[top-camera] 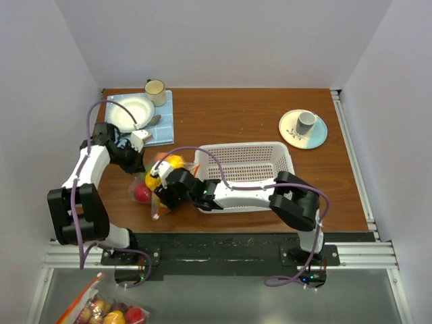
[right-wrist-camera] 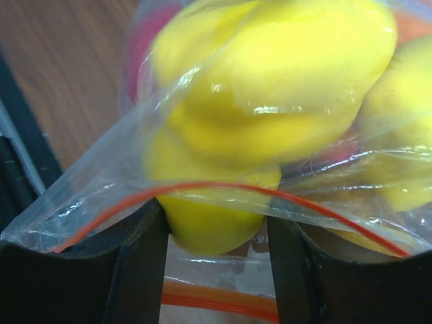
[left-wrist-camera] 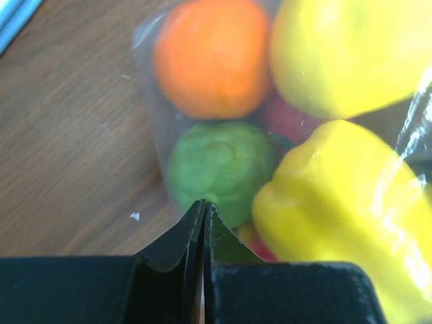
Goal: Open the zip-top bag and remove the fake food
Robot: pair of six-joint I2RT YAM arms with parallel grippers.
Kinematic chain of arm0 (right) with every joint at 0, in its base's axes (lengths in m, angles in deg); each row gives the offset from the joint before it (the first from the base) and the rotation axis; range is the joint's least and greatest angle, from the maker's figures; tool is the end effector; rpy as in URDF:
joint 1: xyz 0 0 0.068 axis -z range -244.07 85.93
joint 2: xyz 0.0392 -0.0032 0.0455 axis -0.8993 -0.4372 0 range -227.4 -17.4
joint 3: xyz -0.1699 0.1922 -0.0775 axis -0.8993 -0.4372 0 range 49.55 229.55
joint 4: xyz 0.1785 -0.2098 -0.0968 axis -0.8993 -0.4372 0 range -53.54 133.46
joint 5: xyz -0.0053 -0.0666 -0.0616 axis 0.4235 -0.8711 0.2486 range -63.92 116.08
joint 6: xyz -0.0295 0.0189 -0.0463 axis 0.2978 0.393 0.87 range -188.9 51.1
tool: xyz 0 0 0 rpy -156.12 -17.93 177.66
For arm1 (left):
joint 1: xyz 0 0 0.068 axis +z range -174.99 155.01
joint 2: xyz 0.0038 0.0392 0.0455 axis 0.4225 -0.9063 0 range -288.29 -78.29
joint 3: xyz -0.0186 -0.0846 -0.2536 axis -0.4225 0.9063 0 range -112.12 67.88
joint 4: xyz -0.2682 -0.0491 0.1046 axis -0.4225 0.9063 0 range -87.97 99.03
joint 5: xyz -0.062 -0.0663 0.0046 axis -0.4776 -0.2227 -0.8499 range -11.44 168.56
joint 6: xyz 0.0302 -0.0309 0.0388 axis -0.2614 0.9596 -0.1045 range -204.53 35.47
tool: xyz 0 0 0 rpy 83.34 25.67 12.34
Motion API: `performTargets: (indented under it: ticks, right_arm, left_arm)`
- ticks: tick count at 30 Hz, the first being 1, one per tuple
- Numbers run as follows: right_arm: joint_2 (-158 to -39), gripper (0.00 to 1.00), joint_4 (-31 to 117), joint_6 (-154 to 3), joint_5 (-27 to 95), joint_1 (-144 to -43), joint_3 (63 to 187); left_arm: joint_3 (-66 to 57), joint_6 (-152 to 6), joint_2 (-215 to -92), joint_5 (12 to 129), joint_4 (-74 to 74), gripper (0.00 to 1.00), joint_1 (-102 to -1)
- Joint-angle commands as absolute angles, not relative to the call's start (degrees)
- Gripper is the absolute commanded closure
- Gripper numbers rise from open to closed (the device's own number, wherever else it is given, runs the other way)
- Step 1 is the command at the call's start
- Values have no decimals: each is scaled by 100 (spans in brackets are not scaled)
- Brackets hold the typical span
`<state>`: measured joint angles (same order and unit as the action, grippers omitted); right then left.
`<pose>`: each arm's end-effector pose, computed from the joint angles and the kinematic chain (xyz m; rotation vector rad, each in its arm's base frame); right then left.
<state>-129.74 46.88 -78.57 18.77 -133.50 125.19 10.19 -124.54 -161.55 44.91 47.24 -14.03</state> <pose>0.1711 0.4410 0.1722 -1.0398 1.9633 0.6537 0.3003 0.0348 0.2025 0.7649 2.4330 -0.5098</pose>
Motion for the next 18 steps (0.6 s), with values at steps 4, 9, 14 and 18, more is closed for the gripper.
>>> performTargets:
  ticks: [4, 9, 14, 18]
  right_arm:
    - [-12243, 92, 4864, -8226, 2177, -13403, 12084]
    - [-12384, 95, 4812, -8331, 2221, -13395, 12100]
    - [-11928, 95, 4645, -8288, 2055, -13395, 11987]
    - [-11339, 95, 4364, -8279, 1967, -13403, 11846]
  left_arm:
    - [1918, -12074, -15792, 4894, 3876, 93, -1910]
    - [2252, -12171, -15485, 5096, 3894, 93, -1990]
    - [2472, -12197, -15458, 5332, 3658, 93, -2060]
    - [2946, -12250, -15484, 5729, 3271, 93, -2122]
